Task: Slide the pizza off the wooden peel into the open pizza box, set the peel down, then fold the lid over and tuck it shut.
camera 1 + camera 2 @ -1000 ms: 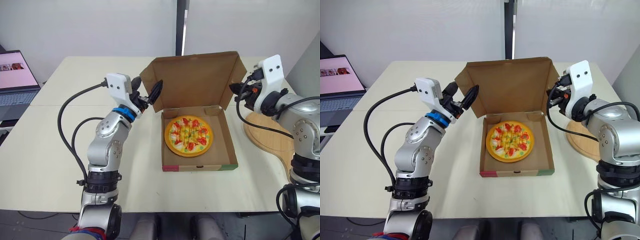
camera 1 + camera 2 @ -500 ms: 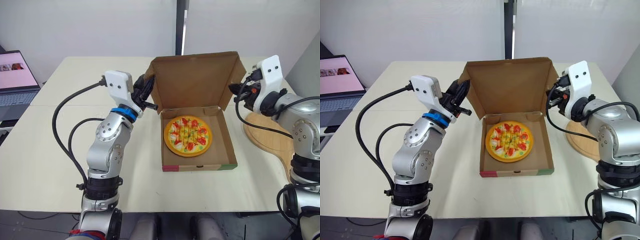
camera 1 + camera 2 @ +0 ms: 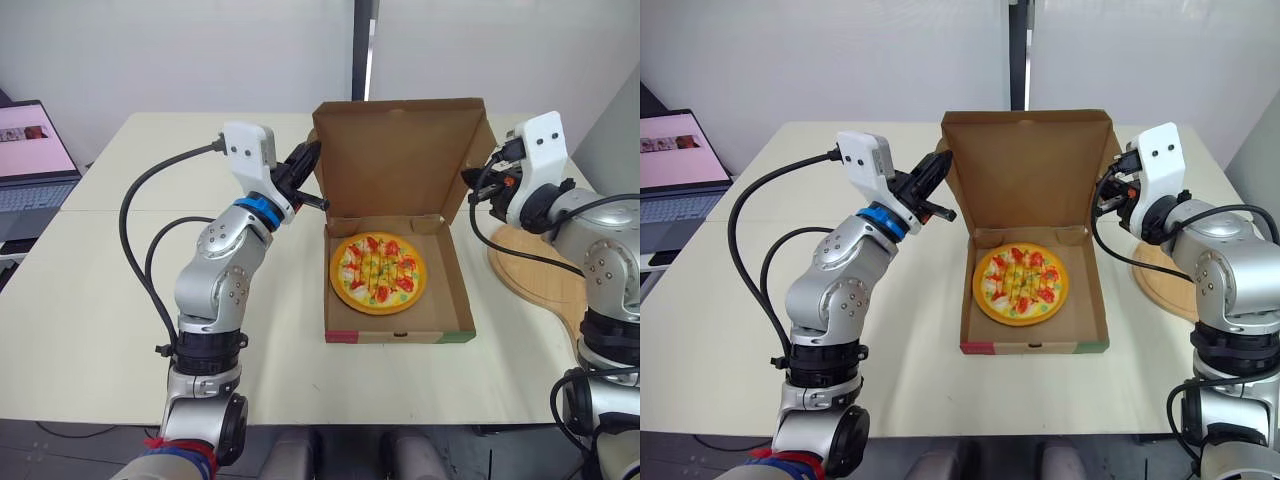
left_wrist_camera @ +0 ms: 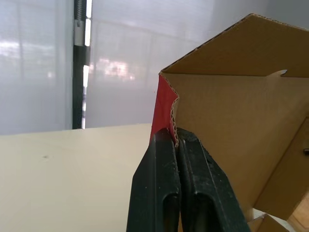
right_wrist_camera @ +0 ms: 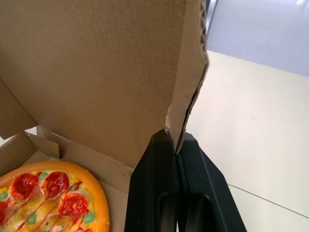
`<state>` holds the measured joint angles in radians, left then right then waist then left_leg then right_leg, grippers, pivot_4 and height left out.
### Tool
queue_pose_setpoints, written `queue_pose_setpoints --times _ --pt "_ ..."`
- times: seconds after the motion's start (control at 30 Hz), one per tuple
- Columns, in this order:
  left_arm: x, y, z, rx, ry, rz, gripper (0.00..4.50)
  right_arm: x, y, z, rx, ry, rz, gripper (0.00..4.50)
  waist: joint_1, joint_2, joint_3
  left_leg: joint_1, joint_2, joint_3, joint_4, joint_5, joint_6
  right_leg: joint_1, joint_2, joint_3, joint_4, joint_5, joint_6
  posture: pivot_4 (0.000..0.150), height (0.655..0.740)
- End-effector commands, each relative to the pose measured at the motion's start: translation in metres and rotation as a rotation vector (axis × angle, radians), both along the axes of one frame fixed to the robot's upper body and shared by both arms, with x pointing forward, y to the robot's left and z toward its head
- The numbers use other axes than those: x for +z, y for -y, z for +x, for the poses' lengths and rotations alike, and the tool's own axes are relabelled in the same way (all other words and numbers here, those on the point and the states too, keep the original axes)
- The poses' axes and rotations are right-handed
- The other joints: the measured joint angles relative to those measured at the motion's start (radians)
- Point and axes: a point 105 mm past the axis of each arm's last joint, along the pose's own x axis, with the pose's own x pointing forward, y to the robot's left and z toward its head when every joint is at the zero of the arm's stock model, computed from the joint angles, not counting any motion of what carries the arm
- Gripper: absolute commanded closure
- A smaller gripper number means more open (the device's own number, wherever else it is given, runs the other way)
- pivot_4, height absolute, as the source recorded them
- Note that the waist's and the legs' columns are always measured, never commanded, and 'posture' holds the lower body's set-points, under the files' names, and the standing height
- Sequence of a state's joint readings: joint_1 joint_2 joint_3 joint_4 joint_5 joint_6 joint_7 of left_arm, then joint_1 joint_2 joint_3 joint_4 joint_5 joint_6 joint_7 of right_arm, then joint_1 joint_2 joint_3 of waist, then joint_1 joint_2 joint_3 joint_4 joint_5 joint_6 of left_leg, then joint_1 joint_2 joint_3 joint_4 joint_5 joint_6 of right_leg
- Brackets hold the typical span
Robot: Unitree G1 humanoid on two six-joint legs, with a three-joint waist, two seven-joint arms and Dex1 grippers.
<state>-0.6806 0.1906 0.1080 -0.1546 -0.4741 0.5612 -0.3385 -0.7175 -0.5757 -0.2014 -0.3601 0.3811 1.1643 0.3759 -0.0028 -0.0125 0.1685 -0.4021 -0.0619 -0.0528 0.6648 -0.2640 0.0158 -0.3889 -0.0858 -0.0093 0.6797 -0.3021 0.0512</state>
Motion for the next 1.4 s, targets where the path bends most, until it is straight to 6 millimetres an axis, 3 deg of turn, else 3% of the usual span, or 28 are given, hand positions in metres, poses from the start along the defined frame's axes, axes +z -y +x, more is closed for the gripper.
queue_pose_setpoints --times 0.03,0.27,0.63,0.8,1.17,1.4 --pt "0.009 0.013 -0.005 -0.153 -0.012 0.012 4.46 0.02 -0.012 -0.012 0.045 0.091 0.015 4.5 0.0 0.0 0.0 0.0 0.0 0.0 0.0 0.0 0.0 0.0 0.0 0.0 0.0 0.0 0.0 0.15 0.7281" --pt "0.01 0.02 0.001 -0.265 -0.071 0.031 4.46 0.015 -0.006 -0.014 0.0 0.081 0.018 4.5 0.0 0.0 0.0 0.0 0.0 0.0 0.0 0.0 0.0 0.0 0.0 0.0 0.0 0.0 0.0 0.15 0.7281" --pt "0.0 0.032 -0.025 -0.315 -0.096 0.032 4.46 0.002 -0.021 -0.029 0.008 0.041 0.073 4.5 0.0 0.0 0.0 0.0 0.0 -0.001 -0.001 0.0 0.0 0.0 0.0 0.001 0.0 0.0 0.0 0.15 0.7281" --pt "0.0 0.024 -0.031 -0.302 -0.112 0.03 4.46 -0.005 -0.029 -0.037 0.017 0.01 0.1 4.5 0.0 0.0 0.0 0.0 0.0 -0.001 0.0 0.0 0.0 0.0 0.0 0.001 0.0 0.0 0.0 0.15 0.7281" --pt "-0.023 0.011 -0.048 -0.283 -0.188 0.039 4.46 -0.042 -0.04 -0.059 0.01 -0.058 0.128 4.5 -0.005 0.001 0.0 0.002 0.0 0.0 -0.001 0.0 0.0 0.0 0.001 0.002 0.0 0.0 0.0 0.15 0.7281" --pt "-0.034 0.004 -0.061 -0.275 -0.216 0.044 4.46 -0.048 -0.042 -0.07 0.043 -0.032 0.126 4.5 -0.005 0.0 -0.001 0.003 0.0 -0.001 -0.001 0.0 -0.001 0.001 0.001 0.001 0.0 0.0 0.0 0.15 0.7281"
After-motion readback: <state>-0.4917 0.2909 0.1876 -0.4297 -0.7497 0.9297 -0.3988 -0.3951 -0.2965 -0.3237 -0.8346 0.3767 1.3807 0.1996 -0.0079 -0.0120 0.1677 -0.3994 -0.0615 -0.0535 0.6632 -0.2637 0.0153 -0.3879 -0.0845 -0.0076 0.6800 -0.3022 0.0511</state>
